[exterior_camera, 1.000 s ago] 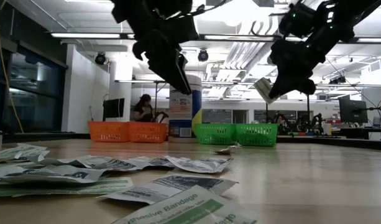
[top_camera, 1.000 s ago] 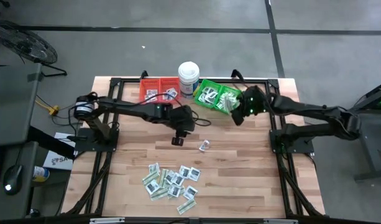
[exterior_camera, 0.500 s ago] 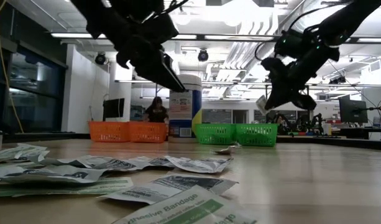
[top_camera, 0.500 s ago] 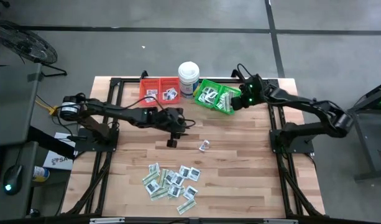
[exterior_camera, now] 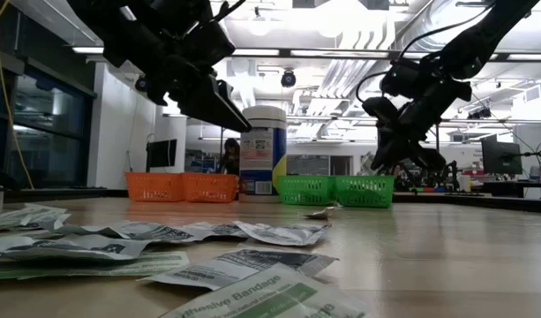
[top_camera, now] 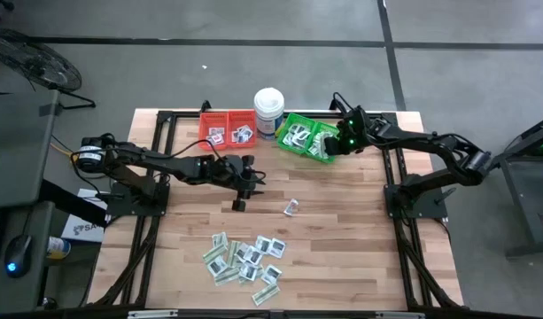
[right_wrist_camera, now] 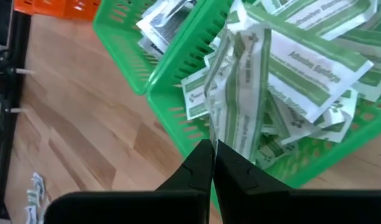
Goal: Pick & Place First Aid Supplies
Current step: Put the green bandage pack into the right green bin
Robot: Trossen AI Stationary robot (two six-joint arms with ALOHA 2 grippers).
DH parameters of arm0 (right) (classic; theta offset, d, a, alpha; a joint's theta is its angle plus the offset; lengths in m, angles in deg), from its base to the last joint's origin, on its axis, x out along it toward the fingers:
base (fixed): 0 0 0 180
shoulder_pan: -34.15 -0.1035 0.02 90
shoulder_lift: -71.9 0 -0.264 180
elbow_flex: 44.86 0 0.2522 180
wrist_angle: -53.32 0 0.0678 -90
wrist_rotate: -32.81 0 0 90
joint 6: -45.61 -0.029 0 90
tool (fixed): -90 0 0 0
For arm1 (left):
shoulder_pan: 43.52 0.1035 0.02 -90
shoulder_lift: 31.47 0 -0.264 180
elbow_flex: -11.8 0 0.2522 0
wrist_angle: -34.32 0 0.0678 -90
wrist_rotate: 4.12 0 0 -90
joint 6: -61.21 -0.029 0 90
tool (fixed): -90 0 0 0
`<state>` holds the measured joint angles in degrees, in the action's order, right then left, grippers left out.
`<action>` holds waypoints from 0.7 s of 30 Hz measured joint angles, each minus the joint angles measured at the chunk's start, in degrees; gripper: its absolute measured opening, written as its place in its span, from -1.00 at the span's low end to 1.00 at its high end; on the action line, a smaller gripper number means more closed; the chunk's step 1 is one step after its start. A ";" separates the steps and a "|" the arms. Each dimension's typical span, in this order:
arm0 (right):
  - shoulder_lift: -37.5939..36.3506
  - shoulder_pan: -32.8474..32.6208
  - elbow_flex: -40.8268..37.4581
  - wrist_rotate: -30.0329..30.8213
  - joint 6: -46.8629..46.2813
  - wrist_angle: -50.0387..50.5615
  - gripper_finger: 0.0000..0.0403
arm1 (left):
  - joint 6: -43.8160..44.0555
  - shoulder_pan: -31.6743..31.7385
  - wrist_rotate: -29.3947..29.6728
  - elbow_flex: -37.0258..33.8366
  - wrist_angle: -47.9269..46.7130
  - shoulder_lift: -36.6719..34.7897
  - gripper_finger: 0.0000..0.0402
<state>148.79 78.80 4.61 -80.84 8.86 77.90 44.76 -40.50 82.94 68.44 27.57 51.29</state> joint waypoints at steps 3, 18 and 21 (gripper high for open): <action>-0.12 0.00 0.00 0.00 -0.35 -0.33 -0.89 | -0.05 0.00 -0.05 -0.02 0.55 0.00 -0.35; -1.07 0.08 -0.02 -0.03 3.81 -0.03 -0.18 | 0.46 0.00 3.51 0.45 4.07 0.52 -0.35; -2.83 0.61 -0.03 -0.14 5.63 0.78 -0.11 | 2.65 0.01 3.95 0.47 3.84 1.71 -0.35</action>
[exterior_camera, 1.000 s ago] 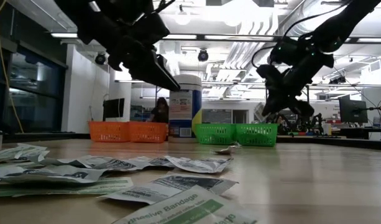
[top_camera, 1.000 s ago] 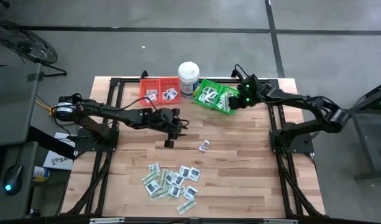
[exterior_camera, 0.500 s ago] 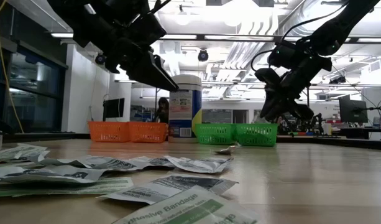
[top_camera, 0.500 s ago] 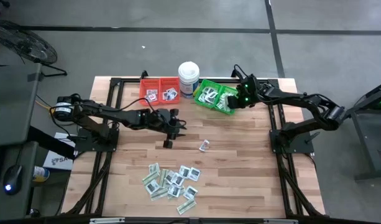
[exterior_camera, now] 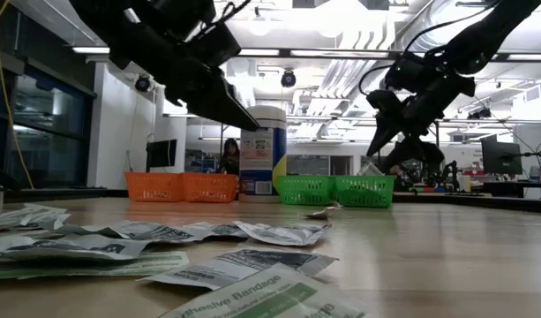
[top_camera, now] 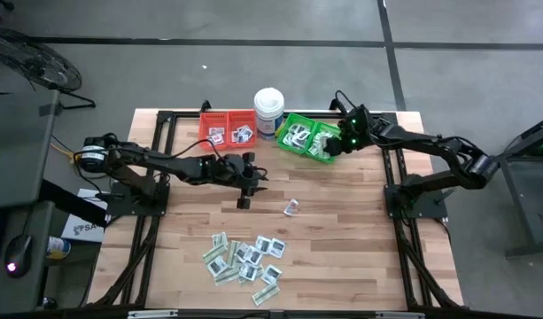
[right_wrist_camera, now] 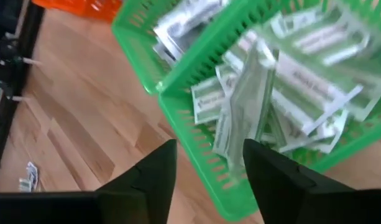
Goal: Pick & Place First Aid Supplies
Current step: Put the green bandage pack into the right green bin, then put the orange ointment pack into the left orange bin
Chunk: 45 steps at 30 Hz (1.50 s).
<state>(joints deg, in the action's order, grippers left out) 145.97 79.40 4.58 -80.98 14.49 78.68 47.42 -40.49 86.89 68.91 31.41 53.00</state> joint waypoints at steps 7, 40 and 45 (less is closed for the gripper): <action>-6.37 2.74 -0.02 -0.32 2.85 1.70 -0.01 | 3.83 -0.03 0.01 3.77 0.18 5.23 -0.34; -26.93 6.01 -0.02 -9.67 12.18 12.66 0.00 | 11.88 -4.95 1.08 26.63 -16.85 26.47 -0.35; -26.93 6.01 -0.02 -9.67 13.49 13.12 0.00 | 17.38 -4.95 1.52 26.63 -16.34 26.44 -0.35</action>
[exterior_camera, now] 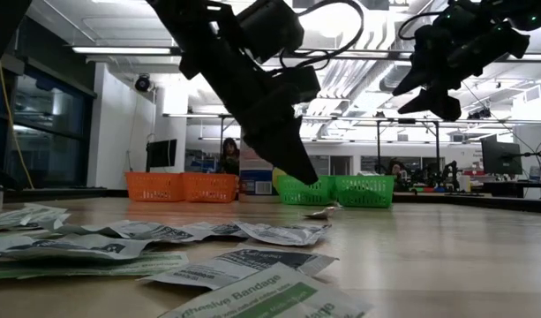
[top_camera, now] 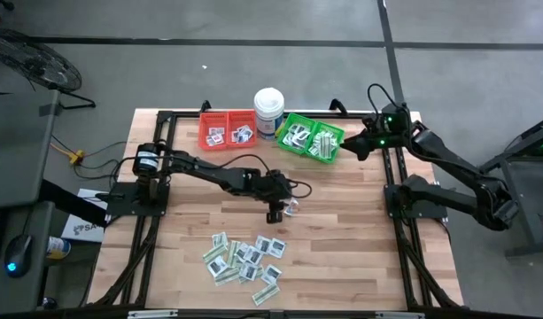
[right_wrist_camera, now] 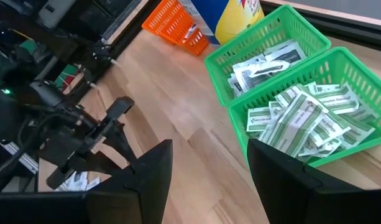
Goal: Pick & Place First Aid Supplies
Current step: Put the orange ointment pack into the left orange bin
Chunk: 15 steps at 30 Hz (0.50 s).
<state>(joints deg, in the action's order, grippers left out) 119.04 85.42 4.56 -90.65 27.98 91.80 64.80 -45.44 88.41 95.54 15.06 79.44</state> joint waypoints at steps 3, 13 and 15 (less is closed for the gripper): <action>0.00 0.00 0.00 -0.01 0.18 -0.03 0.00 | 4.34 -0.01 -0.04 0.00 0.41 0.45 -0.35; 0.00 -0.02 0.00 -0.04 2.19 0.90 0.00 | 13.43 0.00 5.19 3.52 -0.80 3.61 -0.35; 0.04 -0.04 0.00 -0.04 2.69 1.15 0.00 | 13.36 0.00 5.25 4.23 -1.57 3.63 -0.35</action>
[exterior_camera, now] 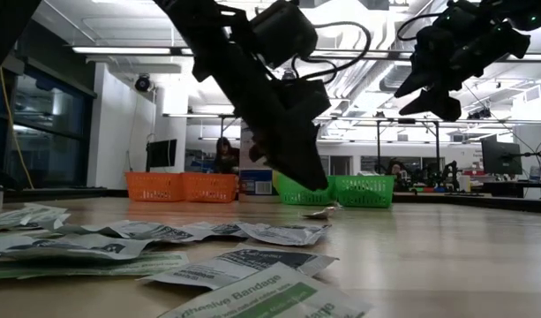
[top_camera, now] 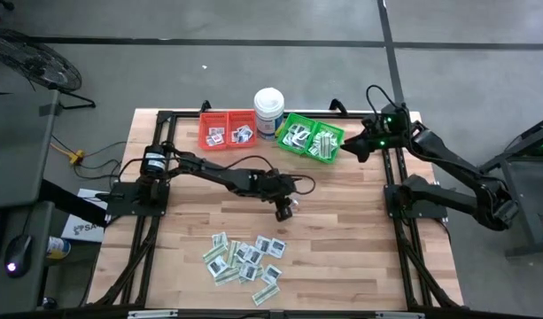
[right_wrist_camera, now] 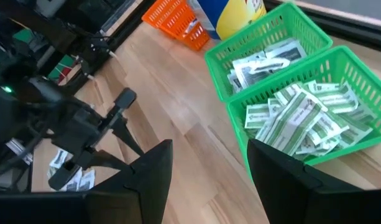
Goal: Pick & Place First Aid Supplies
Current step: Put the orange ointment pack into the left orange bin
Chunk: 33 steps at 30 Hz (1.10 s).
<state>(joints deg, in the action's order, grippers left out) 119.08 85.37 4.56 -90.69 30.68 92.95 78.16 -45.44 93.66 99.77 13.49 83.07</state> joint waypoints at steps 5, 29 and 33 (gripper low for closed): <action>-0.01 0.00 0.00 -0.27 0.50 0.62 0.00 | -0.12 0.00 -0.61 1.38 -1.08 2.10 -0.35; -0.02 0.00 0.00 -0.37 1.96 1.35 0.00 | 0.89 -4.20 0.36 2.39 -0.59 10.38 -0.35; -0.02 0.00 0.00 -0.36 1.94 1.37 0.00 | 1.00 -4.44 1.04 2.39 -1.09 10.42 -0.46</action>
<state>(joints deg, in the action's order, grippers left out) 119.06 85.37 4.56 -91.05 32.62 94.32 79.16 -49.87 94.69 102.16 12.40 93.50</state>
